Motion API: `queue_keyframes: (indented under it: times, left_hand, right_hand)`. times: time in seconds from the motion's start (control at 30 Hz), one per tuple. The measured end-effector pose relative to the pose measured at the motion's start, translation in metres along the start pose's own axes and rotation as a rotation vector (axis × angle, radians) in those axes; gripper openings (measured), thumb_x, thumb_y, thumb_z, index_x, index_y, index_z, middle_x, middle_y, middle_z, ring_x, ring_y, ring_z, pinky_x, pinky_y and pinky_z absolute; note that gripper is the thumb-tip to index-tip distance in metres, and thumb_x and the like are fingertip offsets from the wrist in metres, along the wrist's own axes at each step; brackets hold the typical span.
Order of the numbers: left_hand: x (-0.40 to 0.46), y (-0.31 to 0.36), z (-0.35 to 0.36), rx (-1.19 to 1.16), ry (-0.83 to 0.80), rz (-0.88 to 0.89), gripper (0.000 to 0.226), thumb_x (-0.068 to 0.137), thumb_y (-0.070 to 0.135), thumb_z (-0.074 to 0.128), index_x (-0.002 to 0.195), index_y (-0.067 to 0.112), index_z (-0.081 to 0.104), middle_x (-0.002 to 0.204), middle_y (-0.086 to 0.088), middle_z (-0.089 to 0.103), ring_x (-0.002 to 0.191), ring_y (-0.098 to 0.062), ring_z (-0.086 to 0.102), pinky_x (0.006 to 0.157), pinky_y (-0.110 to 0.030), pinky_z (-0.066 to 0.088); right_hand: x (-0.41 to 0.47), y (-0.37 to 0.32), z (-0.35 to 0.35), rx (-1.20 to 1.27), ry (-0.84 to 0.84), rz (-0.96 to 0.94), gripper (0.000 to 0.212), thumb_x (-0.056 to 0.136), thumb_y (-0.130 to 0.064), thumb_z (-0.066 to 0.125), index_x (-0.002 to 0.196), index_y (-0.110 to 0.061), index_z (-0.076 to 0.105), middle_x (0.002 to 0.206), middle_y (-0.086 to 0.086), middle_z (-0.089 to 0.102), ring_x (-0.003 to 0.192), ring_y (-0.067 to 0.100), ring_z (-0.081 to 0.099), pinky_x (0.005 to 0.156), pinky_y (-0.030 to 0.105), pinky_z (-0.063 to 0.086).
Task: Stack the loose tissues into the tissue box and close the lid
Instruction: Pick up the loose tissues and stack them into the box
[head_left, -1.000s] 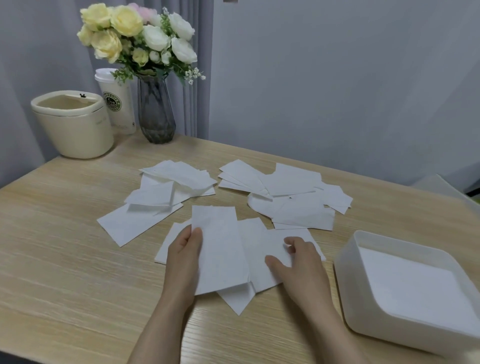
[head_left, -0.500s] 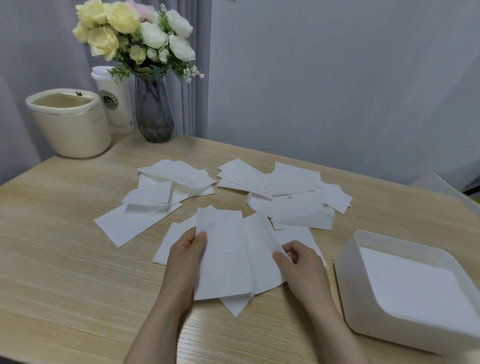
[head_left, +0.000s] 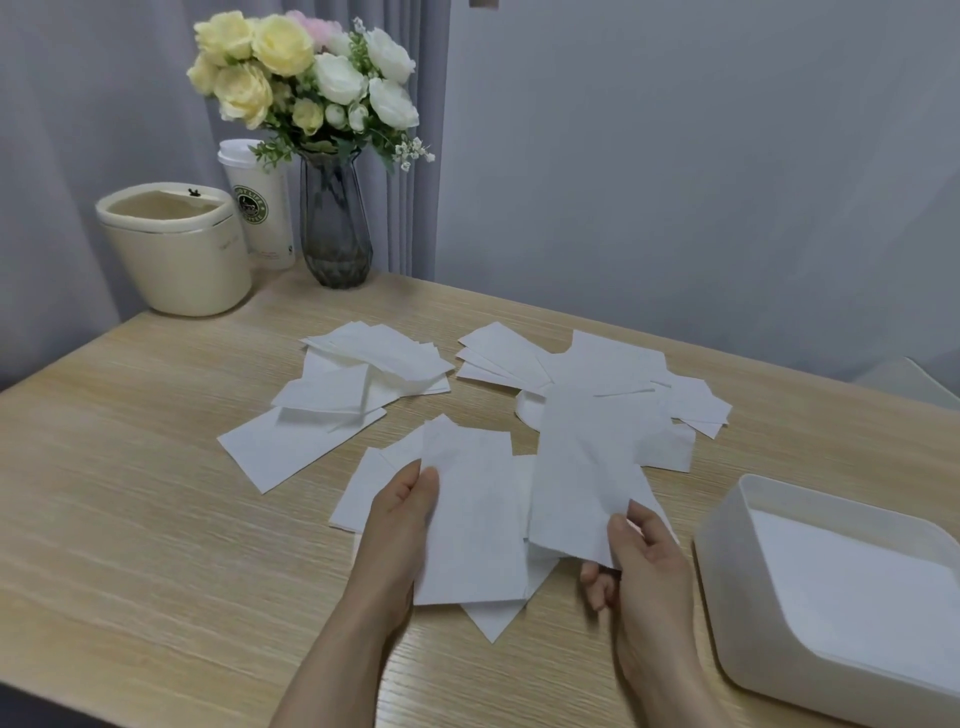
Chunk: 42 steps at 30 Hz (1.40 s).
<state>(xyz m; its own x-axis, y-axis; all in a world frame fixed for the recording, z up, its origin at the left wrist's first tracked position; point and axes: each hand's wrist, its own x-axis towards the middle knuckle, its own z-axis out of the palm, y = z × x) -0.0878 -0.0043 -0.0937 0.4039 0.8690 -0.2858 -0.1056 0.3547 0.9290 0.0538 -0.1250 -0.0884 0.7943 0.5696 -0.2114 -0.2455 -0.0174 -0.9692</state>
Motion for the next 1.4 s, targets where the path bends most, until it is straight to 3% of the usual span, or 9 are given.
queue_keyframes:
  times: [0.13, 0.27, 0.4, 0.63, 0.7, 0.8, 0.97, 1.27, 1.4]
  left_hand:
    - [-0.001, 0.0, 0.002, 0.041, 0.002, 0.014, 0.028, 0.104, 0.019, 0.043, 0.103, 0.019, 0.071, 0.099, 0.0, 0.076, 0.095, -0.018, 0.07, 0.086, -0.036, 0.052]
    - [-0.002, 0.0, 0.002, 0.037, 0.028, 0.039, 0.027, 0.104, 0.021, 0.044, 0.098, 0.017, 0.07, 0.094, 0.0, 0.076, 0.087, -0.014, 0.07, 0.074, -0.028, 0.051]
    - [-0.005, 0.002, 0.005, -0.015, 0.065, 0.053, 0.026, 0.103, 0.021, 0.046, 0.084, 0.025, 0.063, 0.071, 0.02, 0.072, 0.064, 0.007, 0.066, 0.064, -0.02, 0.047]
    - [-0.009, 0.006, 0.009, -0.049, 0.058, 0.067, 0.028, 0.104, 0.017, 0.043, 0.078, 0.026, 0.052, 0.05, 0.034, 0.058, 0.052, 0.018, 0.056, 0.05, -0.005, 0.043]
    - [-0.007, 0.005, 0.008, -0.028, 0.071, 0.063, 0.029, 0.104, 0.017, 0.042, 0.079, 0.023, 0.056, 0.058, 0.026, 0.065, 0.055, 0.013, 0.06, 0.053, -0.007, 0.046]
    - [-0.003, 0.002, 0.005, 0.025, 0.078, 0.058, 0.031, 0.104, 0.021, 0.04, 0.082, 0.02, 0.062, 0.081, 0.008, 0.07, 0.072, -0.005, 0.063, 0.069, -0.027, 0.046]
    - [-0.001, -0.002, 0.003, 0.014, 0.102, 0.05, 0.025, 0.103, 0.024, 0.042, 0.092, 0.017, 0.064, 0.094, 0.004, 0.066, 0.085, -0.012, 0.059, 0.079, -0.032, 0.044]
    - [-0.004, -0.001, 0.004, 0.073, 0.058, 0.106, 0.029, 0.104, 0.018, 0.04, 0.091, 0.014, 0.065, 0.076, 0.011, 0.072, 0.069, -0.003, 0.065, 0.056, -0.014, 0.047]
    - [-0.005, -0.001, 0.004, 0.052, 0.03, 0.084, 0.026, 0.103, 0.017, 0.044, 0.096, 0.015, 0.068, 0.088, -0.002, 0.074, 0.077, -0.013, 0.068, 0.065, -0.026, 0.05]
  right_hand:
    - [-0.011, 0.007, 0.017, -0.048, -0.133, 0.004, 0.013, 0.099, -0.014, 0.049, 0.102, -0.009, 0.061, 0.051, 0.015, 0.054, 0.029, 0.016, 0.032, 0.031, 0.019, 0.024]
    - [-0.02, 0.013, 0.031, -0.083, -0.195, 0.02, 0.013, 0.099, -0.016, 0.05, 0.102, -0.01, 0.062, 0.048, 0.016, 0.054, 0.027, 0.014, 0.032, 0.032, 0.017, 0.023]
    - [-0.024, 0.014, 0.036, -0.096, -0.221, 0.028, 0.012, 0.098, -0.016, 0.051, 0.103, -0.01, 0.062, 0.045, 0.015, 0.054, 0.025, 0.012, 0.034, 0.031, 0.017, 0.023]
    - [-0.026, 0.013, 0.035, -0.082, -0.239, 0.028, 0.013, 0.097, -0.014, 0.054, 0.102, -0.007, 0.063, 0.048, 0.003, 0.058, 0.026, 0.011, 0.035, 0.03, 0.017, 0.023]
    - [-0.027, 0.013, 0.035, -0.083, -0.253, 0.027, 0.012, 0.096, -0.013, 0.054, 0.101, -0.007, 0.063, 0.05, 0.003, 0.059, 0.027, 0.012, 0.037, 0.03, 0.017, 0.024]
    - [-0.026, 0.016, 0.036, -0.101, -0.267, 0.031, 0.011, 0.097, -0.013, 0.054, 0.101, -0.007, 0.063, 0.057, 0.005, 0.062, 0.03, 0.014, 0.039, 0.032, 0.018, 0.027]
    - [-0.026, 0.018, 0.036, -0.124, -0.281, 0.022, 0.011, 0.097, -0.013, 0.054, 0.101, -0.007, 0.062, 0.062, 0.006, 0.065, 0.031, 0.016, 0.041, 0.032, 0.019, 0.029]
    - [-0.026, 0.021, 0.037, -0.154, -0.292, 0.007, 0.011, 0.097, -0.012, 0.053, 0.101, -0.007, 0.062, 0.058, 0.005, 0.061, 0.03, 0.016, 0.042, 0.032, 0.019, 0.029]
    - [-0.027, 0.02, 0.037, -0.153, -0.309, 0.005, 0.012, 0.098, -0.011, 0.052, 0.1, -0.005, 0.062, 0.058, 0.0, 0.063, 0.029, 0.015, 0.041, 0.032, 0.018, 0.028]
